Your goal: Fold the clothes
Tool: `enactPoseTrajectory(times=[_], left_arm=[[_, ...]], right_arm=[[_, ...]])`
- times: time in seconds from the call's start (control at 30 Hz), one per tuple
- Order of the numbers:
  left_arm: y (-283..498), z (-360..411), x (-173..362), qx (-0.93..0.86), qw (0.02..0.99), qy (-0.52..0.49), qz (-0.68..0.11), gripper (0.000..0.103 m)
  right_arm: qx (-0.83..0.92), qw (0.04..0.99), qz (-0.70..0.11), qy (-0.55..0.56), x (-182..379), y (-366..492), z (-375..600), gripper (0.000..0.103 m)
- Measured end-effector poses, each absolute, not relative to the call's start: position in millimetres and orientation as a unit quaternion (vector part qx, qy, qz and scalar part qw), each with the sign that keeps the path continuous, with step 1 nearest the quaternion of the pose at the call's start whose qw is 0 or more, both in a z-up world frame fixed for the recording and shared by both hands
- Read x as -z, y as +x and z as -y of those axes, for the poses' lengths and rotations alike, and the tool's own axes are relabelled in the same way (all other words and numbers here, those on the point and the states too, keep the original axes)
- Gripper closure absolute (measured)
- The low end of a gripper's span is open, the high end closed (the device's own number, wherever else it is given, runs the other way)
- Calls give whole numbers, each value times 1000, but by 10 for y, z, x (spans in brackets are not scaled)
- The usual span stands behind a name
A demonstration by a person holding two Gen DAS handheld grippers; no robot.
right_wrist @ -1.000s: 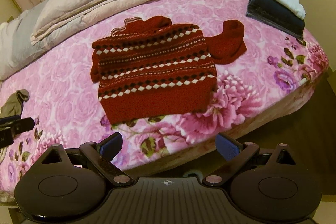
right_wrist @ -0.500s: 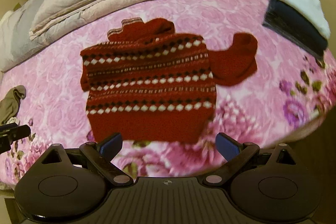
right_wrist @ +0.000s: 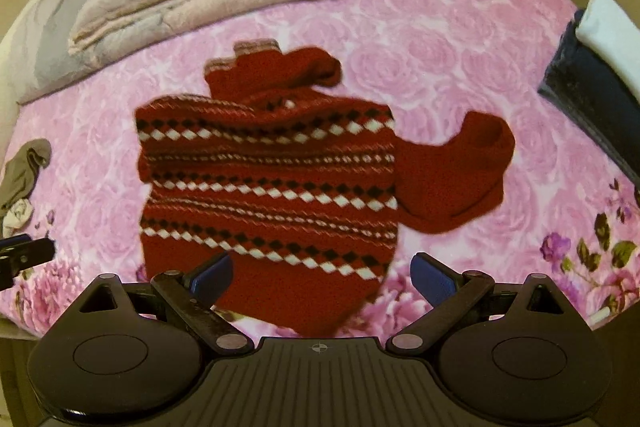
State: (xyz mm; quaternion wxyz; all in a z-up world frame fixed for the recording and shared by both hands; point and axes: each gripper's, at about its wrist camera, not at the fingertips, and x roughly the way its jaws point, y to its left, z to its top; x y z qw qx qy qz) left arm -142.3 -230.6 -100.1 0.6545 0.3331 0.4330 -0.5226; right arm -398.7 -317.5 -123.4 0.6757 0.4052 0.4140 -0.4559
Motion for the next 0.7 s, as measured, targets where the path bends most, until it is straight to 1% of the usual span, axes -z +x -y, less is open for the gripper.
enactPoseTrajectory(times=[0.23, 0.3, 0.47, 0.6, 0.7], left_arm=[[-1251, 2381, 1210, 510, 658, 342, -436, 65], [-1147, 2439, 1289, 517, 657, 343, -428, 65], [-746, 2801, 1617, 547, 645, 349, -405, 66], [-479, 3332, 1761, 579, 640, 352, -361, 66], [-456, 3777, 1875, 616, 622, 360, -322, 65]], right_arm=[[485, 624, -428, 438, 1597, -4397, 3386, 5], [506, 606, -420, 447, 1690, -4550, 3455, 5], [566, 560, -373, 476, 1940, -4915, 3673, 5], [597, 532, -327, 504, 2142, -5218, 3817, 5], [612, 526, -290, 514, 2283, -5423, 3916, 5]])
